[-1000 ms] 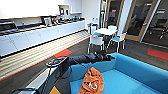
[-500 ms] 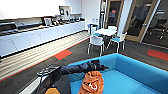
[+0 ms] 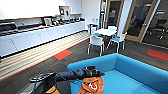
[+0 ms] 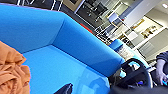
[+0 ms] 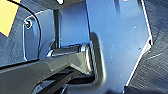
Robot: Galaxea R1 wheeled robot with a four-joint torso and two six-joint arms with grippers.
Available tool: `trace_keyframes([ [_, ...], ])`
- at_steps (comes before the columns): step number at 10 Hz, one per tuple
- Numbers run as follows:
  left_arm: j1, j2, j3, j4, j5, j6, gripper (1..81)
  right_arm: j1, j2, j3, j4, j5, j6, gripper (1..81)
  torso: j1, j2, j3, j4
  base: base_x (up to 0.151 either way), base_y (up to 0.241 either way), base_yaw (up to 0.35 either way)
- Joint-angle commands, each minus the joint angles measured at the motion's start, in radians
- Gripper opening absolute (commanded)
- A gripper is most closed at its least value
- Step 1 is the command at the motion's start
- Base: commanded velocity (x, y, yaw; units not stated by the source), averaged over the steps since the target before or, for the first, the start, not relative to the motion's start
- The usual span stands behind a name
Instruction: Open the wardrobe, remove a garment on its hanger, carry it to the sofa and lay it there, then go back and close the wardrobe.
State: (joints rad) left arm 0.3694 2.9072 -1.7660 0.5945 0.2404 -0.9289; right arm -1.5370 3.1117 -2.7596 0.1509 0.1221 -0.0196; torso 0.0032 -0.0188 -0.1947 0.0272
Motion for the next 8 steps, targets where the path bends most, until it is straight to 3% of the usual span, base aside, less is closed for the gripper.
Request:
trace_keyframes([
  [1,-0.137,0.003,0.031,0.036,-0.009,0.002,81.1,0.022,0.017,0.011,-0.001,-0.065,-0.005,81.1,0.000,0.000,0.000,0.000,0.000,0.000,0.000],
  [8,-0.053,-0.034,0.031,0.082,-0.010,0.002,81.1,0.022,0.017,0.011,-0.001,-0.065,-0.005,81.1,-0.001,-0.001,0.000,0.000,-0.079,0.000,0.000],
])
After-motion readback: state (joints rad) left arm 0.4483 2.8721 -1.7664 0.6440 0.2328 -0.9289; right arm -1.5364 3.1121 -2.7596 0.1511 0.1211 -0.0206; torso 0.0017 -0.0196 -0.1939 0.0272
